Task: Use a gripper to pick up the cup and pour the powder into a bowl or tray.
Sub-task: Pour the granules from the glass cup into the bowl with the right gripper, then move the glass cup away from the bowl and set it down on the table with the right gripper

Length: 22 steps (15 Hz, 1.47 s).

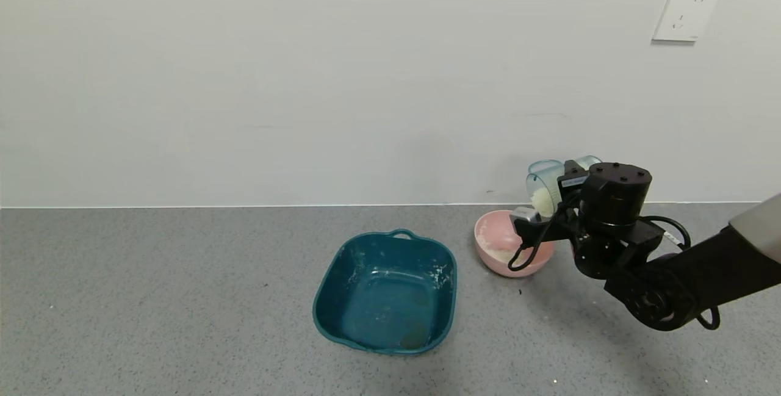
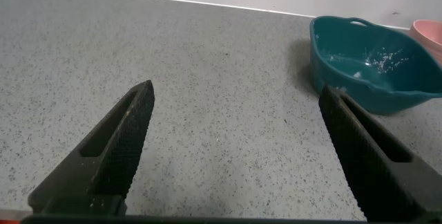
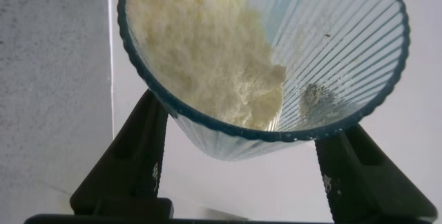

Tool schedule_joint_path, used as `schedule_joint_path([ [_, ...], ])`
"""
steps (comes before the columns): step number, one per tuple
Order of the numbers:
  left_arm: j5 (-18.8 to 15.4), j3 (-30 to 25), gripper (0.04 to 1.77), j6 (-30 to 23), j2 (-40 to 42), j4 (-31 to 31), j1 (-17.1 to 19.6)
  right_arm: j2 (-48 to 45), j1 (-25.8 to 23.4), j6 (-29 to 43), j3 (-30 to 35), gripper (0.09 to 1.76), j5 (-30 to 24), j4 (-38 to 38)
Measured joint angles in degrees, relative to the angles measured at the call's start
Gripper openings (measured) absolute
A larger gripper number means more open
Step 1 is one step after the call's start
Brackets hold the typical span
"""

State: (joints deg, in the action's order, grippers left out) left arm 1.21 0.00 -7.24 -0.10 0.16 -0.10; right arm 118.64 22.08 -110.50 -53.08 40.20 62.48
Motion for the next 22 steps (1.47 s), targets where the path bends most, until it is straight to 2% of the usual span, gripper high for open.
schedule_joint_path([
  [2,-0.02,0.0,1.72,0.0,0.0,-0.02,0.0,1.1,0.27,-0.15,0.1,1.3,0.09,1.8],
  [8,-0.02,0.0,1.72,0.0,0.0,0.0,0.0,0.63,0.41,-0.67,1.07,1.3,0.09,-1.54],
  [11,-0.02,0.0,1.72,0.0,0.0,0.0,0.0,-0.06,0.18,1.95,0.44,1.3,0.34,-0.41],
  [16,-0.02,0.0,1.72,0.0,0.0,0.0,0.0,-1.46,-0.67,15.9,0.99,1.3,2.51,-0.93],
  [22,-0.02,0.0,1.72,0.0,0.0,-0.02,0.0,-1.72,-2.02,33.45,2.3,1.3,2.66,-2.63],
])
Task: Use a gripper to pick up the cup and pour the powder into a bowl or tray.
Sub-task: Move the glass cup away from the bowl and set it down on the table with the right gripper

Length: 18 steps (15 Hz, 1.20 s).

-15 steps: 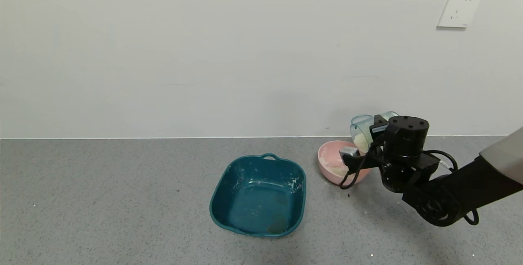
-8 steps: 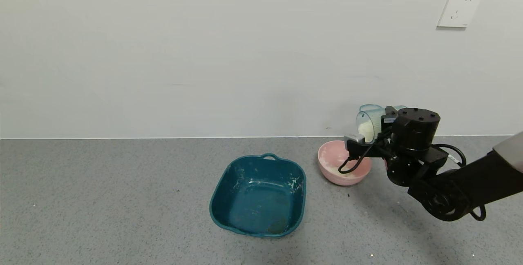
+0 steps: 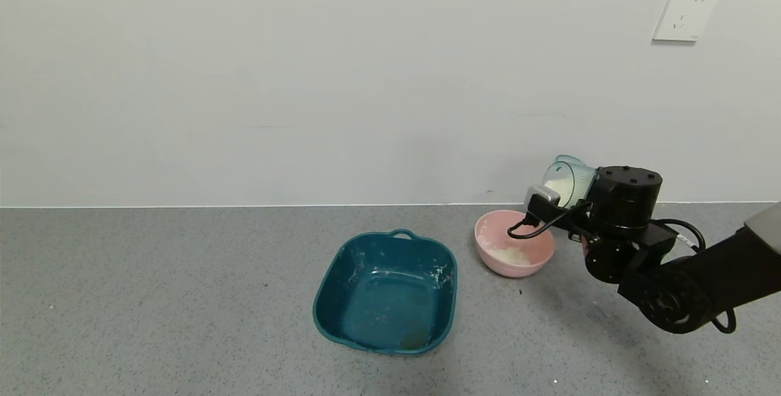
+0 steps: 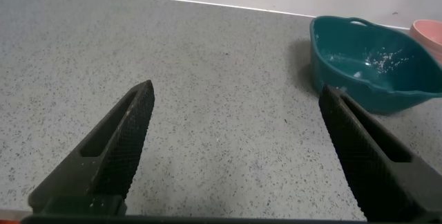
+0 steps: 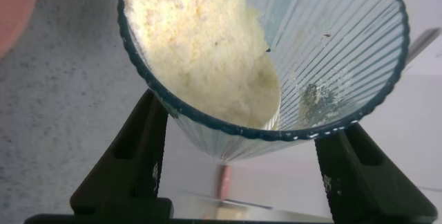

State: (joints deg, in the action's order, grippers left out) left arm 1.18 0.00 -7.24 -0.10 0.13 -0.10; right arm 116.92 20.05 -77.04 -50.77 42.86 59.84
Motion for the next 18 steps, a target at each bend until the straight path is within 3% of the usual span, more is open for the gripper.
schedule_joint_path([
  [9,0.0,0.0,1.72,0.0,0.0,0.02,0.0,-5.62,1.37,37.66,0.96,1.3,-0.76,-16.47],
  [12,0.0,0.0,1.72,0.0,0.0,0.02,0.0,-7.52,2.24,49.71,1.44,1.3,-2.35,-18.14],
  [18,0.02,0.0,1.72,0.0,0.0,0.02,0.0,-11.43,3.36,65.41,6.86,1.3,-9.24,-18.2],
])
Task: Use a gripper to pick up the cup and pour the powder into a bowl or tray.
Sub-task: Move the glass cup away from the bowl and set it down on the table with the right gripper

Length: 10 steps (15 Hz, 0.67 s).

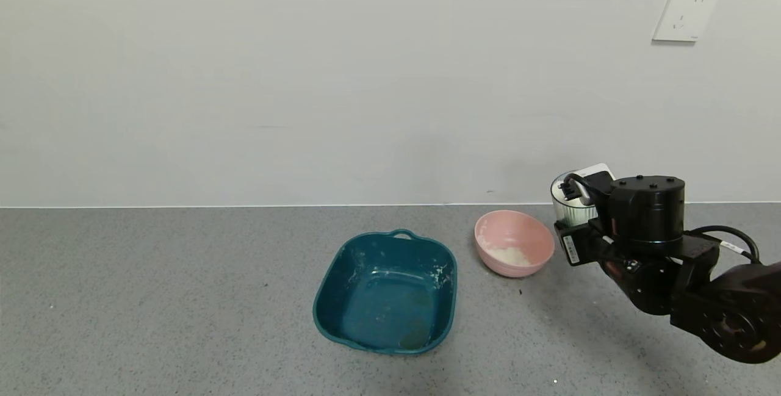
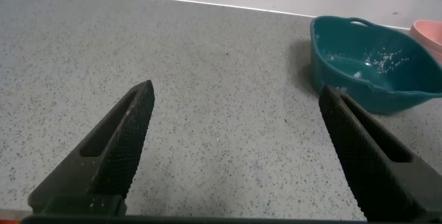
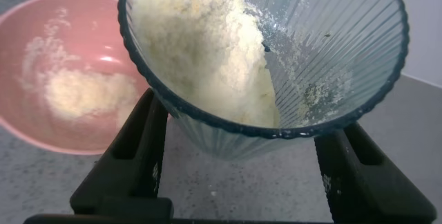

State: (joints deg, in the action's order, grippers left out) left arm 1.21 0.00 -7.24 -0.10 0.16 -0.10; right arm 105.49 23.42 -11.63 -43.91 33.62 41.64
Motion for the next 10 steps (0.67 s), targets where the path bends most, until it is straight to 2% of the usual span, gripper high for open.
schedule_joint_path([
  [3,-0.02,0.0,1.72,0.0,0.0,-0.02,0.0,-2.29,0.04,6.18,1.88,1.3,-4.83,0.0],
  [7,-0.02,0.0,1.72,0.0,0.0,0.0,0.0,-6.53,0.2,10.58,7.29,1.3,-9.84,0.37],
  [10,-0.02,0.0,1.72,0.0,0.0,-0.02,0.0,-9.01,0.06,14.74,9.79,1.3,-10.28,0.78],
])
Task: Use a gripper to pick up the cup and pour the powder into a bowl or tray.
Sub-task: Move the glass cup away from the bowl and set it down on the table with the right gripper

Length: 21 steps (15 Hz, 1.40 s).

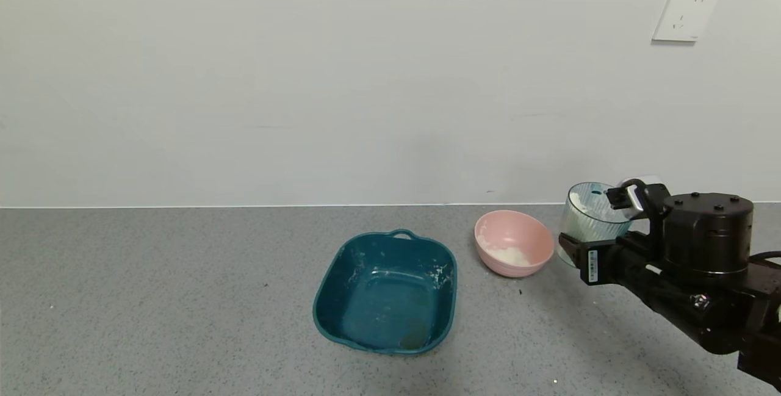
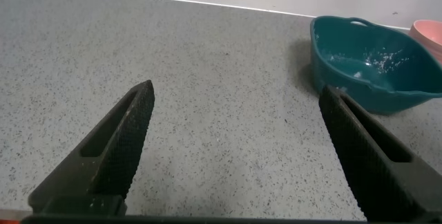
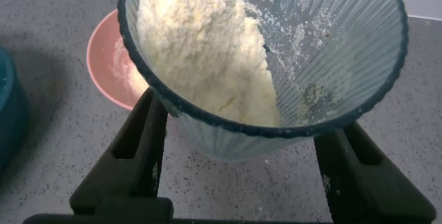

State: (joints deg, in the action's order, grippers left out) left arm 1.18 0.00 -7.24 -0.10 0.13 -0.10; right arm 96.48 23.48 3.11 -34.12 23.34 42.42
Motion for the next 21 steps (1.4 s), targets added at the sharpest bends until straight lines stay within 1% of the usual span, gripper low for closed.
schedule_joint_path([
  [4,0.0,0.0,1.72,0.0,0.0,0.02,0.0,-1.66,-0.94,0.68,3.89,1.3,0.24,0.62],
  [8,0.02,0.0,1.72,0.0,0.0,0.02,0.0,-0.65,-1.22,3.19,8.39,1.3,0.38,5.56],
  [11,0.02,0.0,1.72,0.0,0.0,0.02,0.0,1.49,-1.66,3.41,11.45,1.3,0.35,10.63],
  [16,0.02,0.0,1.72,0.0,0.0,0.02,0.0,7.27,-2.27,3.56,14.58,1.3,0.11,18.82],
  [21,0.02,0.0,1.72,0.0,0.0,0.02,0.0,12.45,-2.4,3.58,16.65,1.3,-0.02,23.53],
])
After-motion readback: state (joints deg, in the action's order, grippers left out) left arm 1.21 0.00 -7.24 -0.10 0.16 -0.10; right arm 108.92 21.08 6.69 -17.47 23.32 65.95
